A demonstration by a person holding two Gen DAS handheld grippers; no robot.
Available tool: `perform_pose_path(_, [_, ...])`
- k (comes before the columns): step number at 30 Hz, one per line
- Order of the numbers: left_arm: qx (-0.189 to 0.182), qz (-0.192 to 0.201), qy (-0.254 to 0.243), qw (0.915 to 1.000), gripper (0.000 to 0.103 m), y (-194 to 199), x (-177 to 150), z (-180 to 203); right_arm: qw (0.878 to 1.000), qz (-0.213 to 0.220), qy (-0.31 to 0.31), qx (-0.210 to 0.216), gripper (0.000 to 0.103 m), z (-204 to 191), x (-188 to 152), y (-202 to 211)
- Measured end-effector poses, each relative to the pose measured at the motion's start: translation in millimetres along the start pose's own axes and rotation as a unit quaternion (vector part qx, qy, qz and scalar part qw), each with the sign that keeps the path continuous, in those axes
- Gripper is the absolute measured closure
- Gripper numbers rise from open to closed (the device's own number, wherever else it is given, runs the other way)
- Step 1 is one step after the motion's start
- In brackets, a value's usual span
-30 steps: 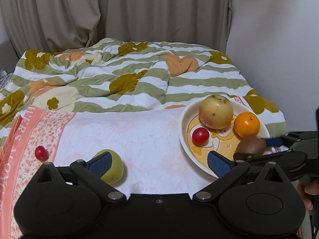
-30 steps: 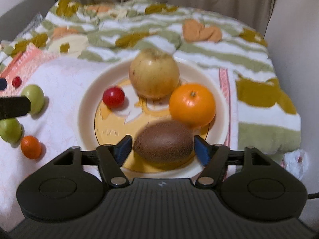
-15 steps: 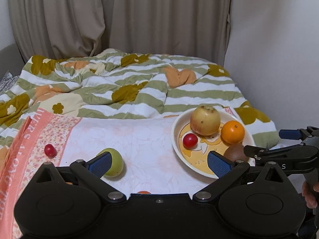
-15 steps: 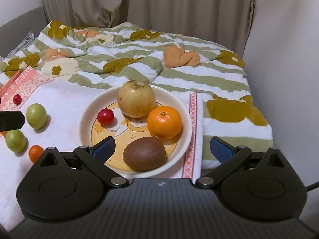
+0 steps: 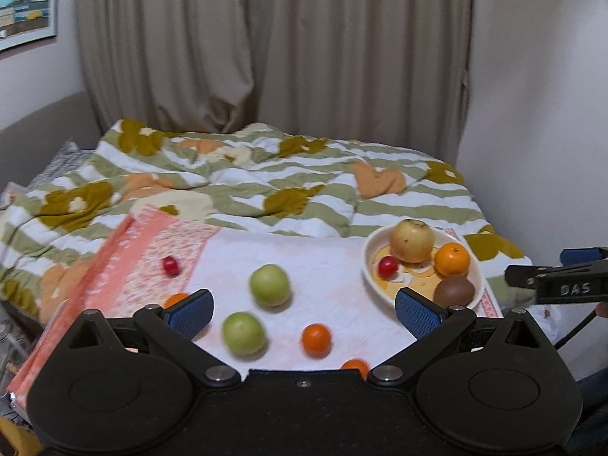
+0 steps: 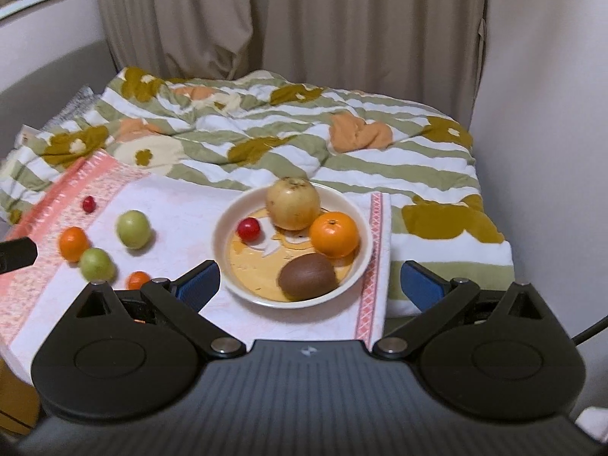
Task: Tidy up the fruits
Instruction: 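Open both tools and pull them back from the bowl, then grasp the large orange with the left tool while the right tool grasps a small tangerine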
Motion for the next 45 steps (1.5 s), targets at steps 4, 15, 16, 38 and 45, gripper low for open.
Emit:
perform_pose_path(4, [0.030, 0.005, 0.005, 0.9995, 0.000, 20, -10, -20, 1.000, 0.008, -0.001, 0.015, 0.000, -11, -5, 18])
perform_pose_path(15, [0.058, 0.033, 0.008, 0.9977, 0.000, 39, -28, -85, 0.999, 0.026, 0.003, 0.026, 0.000, -59, -23, 39])
perform_pose_path(16, [0.056, 0.035, 0.007, 0.9978, 0.000, 38, -29, -92, 0.999, 0.028, 0.003, 0.025, 0.000, -66, -24, 39])
perform_pose_path(38, [-0.062, 0.015, -0.061, 0.9961, 0.000, -48, -44, -202, 0.998, 0.050, -0.036, -0.031, 0.000, -176, -58, -32])
perform_pose_path(45, [-0.101, -0.003, -0.107, 0.9892, 0.000, -95, -53, -194, 0.998, 0.025, -0.028, -0.051, 0.000, -185, -76, -74])
Point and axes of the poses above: each gripper's, at about its wrist camera, not at the fingertips, and y roughly against the way its jaws point, z to its right, x to its top, the point moved 9 cm from there along -y, roughly the way its jaws point, and after that the axes turned 14 degrees about -y, right-handed, at the moved point
